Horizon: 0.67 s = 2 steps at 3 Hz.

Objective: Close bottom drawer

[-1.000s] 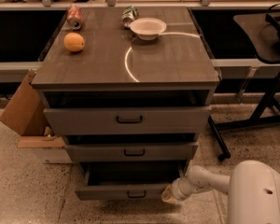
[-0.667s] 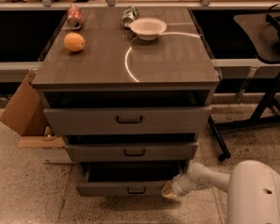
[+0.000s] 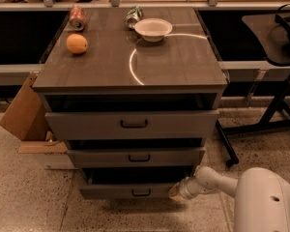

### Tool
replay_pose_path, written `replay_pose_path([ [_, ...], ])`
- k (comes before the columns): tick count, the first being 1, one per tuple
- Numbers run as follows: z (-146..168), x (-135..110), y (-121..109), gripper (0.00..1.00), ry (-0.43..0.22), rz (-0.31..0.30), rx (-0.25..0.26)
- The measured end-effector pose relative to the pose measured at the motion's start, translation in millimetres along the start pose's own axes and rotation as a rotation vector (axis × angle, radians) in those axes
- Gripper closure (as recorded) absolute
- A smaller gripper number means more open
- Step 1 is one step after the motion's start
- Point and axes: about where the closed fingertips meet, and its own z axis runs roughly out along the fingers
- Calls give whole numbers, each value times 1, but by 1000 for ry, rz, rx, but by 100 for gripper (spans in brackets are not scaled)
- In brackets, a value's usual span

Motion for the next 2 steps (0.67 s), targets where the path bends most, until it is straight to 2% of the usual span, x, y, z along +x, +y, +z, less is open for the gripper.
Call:
replay_pose_path([
  [2,4,11,-24,100,-17,52,60],
])
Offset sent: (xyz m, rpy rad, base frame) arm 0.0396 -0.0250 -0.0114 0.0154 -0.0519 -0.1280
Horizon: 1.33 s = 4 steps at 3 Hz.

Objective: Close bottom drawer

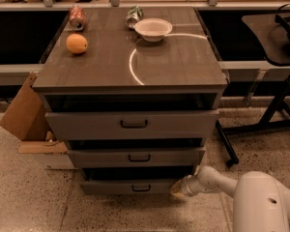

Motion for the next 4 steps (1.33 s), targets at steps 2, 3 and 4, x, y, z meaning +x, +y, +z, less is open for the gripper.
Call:
replay_pose_path([
  [2,-4,6,-18,100,-13,23,50],
  [3,-7,9,-29,100,-9,26,71],
  [4,-8,11,-40,100,2,23,83],
])
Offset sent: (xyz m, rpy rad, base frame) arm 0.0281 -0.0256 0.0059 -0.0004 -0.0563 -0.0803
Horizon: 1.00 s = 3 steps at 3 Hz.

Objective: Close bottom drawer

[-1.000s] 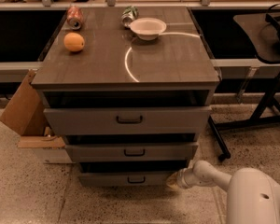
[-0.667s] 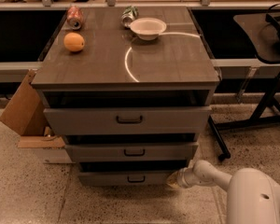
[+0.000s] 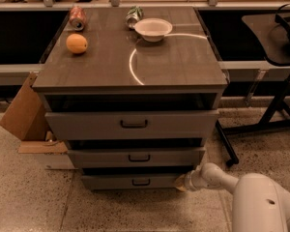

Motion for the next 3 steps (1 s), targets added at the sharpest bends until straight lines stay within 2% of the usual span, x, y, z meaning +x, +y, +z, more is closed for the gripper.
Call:
replay_pose_path([
  [1,-2,-1,-5,100,4,-6,3],
  [2,-9,2,10,100,-15,-42,-27],
  [3,-28,-1,63,100,-104,-157,-161],
])
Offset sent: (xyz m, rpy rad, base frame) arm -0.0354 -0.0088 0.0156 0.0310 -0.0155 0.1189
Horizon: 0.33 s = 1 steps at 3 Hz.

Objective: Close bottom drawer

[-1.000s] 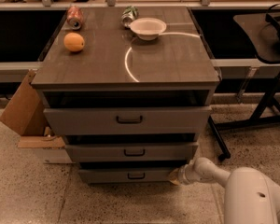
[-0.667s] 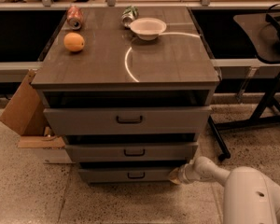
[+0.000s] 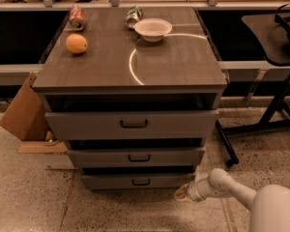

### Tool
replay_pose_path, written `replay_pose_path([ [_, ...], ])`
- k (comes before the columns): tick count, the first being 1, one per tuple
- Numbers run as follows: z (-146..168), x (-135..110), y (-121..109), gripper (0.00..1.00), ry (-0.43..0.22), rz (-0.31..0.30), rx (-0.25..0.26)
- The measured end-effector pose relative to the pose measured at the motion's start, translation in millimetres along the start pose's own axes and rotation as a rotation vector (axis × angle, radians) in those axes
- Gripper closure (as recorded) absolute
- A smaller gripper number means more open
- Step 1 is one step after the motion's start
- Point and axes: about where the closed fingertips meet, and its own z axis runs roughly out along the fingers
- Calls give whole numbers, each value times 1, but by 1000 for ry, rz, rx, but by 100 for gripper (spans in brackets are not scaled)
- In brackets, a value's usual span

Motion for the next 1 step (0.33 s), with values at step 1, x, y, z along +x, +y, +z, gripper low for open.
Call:
replay_pose_path([
  [1,-10,-15,47,100,-84,-121,-115],
])
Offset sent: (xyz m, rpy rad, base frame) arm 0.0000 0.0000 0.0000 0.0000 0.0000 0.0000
